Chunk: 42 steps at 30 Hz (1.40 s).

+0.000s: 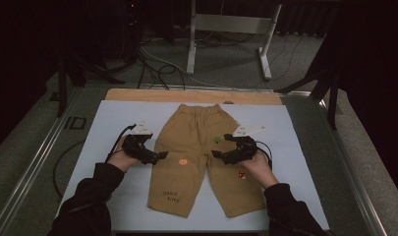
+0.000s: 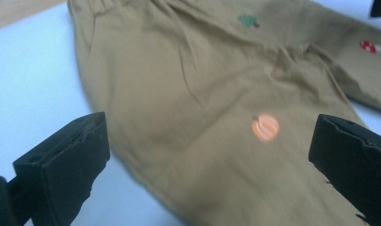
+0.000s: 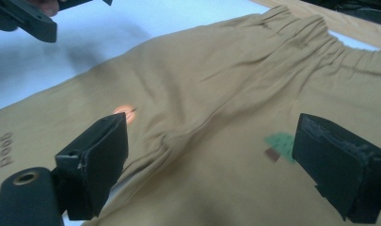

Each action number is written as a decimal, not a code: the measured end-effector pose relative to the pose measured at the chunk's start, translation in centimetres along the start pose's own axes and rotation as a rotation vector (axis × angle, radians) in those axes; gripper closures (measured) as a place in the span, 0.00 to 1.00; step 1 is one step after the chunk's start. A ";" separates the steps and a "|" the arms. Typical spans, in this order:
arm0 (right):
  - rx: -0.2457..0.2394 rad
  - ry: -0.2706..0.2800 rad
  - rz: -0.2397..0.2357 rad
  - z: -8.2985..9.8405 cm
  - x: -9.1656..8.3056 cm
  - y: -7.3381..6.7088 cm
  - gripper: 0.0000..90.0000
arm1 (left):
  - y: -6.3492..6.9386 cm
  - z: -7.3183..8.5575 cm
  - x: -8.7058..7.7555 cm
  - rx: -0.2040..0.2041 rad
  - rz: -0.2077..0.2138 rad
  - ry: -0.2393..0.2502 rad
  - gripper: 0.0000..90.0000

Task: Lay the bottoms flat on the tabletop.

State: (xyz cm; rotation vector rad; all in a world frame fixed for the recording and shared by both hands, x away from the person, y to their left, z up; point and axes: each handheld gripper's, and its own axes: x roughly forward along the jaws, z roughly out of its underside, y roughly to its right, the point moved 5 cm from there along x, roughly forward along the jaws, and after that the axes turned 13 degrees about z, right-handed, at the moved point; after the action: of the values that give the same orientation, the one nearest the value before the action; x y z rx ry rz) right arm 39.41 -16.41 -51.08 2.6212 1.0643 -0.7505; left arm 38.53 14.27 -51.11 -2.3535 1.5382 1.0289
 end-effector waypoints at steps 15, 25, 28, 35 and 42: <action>-0.050 0.006 -0.012 4.1 -5.5 -1.6 0.13 | 3.6 5.3 -2.7 -0.011 -0.006 0.021 0.00; -0.060 -0.004 0.038 7.2 -8.7 -1.8 0.13 | 5.2 8.3 -4.7 -0.008 -0.016 -0.010 0.00; -0.079 -0.013 0.051 8.1 -9.6 -1.5 0.12 | 5.6 9.1 -5.2 0.004 -0.025 -0.026 0.00; -0.081 -0.037 0.110 9.3 -11.6 -0.7 0.11 | 6.3 10.0 -5.9 0.003 -0.028 -0.030 0.00; -0.067 -0.069 0.150 10.5 -12.2 -0.1 0.11 | 6.7 9.8 -6.3 0.014 -0.039 -0.006 0.00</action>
State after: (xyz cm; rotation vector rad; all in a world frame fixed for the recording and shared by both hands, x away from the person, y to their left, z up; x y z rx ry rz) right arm 27.99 -27.46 -53.52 2.5641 0.8482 -0.7520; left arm 26.75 20.44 -53.01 -2.3591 1.4860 1.0119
